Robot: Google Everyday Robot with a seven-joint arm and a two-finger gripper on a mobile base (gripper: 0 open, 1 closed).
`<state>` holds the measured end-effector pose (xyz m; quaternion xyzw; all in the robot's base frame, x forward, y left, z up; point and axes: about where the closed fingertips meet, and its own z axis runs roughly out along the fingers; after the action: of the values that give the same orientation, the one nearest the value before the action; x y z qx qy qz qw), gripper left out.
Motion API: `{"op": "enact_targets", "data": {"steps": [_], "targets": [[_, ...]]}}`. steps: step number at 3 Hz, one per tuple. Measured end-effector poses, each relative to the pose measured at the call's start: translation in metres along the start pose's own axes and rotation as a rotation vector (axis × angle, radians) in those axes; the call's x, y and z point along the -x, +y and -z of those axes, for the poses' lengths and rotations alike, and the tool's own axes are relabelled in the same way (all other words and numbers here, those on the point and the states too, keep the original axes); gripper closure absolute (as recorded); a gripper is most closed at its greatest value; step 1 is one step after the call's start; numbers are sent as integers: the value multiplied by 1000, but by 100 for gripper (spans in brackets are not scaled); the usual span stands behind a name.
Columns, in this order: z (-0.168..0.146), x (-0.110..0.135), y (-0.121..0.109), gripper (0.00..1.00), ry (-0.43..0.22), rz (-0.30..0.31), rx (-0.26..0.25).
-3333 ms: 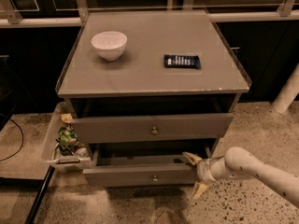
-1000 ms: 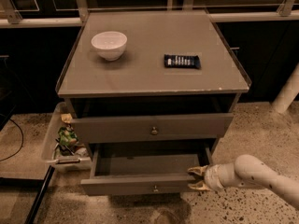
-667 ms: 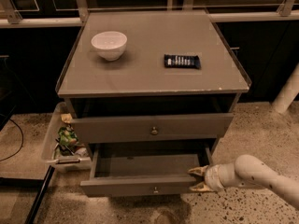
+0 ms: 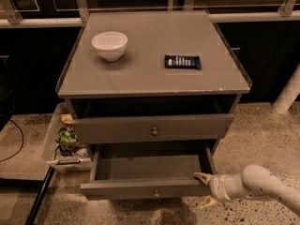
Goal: Open middle drawer
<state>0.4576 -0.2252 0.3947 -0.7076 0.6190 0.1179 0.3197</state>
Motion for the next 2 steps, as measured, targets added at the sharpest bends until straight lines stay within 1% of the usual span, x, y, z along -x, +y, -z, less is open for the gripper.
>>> {"op": "enact_targets", "data": {"steps": [1,2], "targets": [[16,0,16,100,24,10,-9],[26,2,28,100,37,14,-17]]}}
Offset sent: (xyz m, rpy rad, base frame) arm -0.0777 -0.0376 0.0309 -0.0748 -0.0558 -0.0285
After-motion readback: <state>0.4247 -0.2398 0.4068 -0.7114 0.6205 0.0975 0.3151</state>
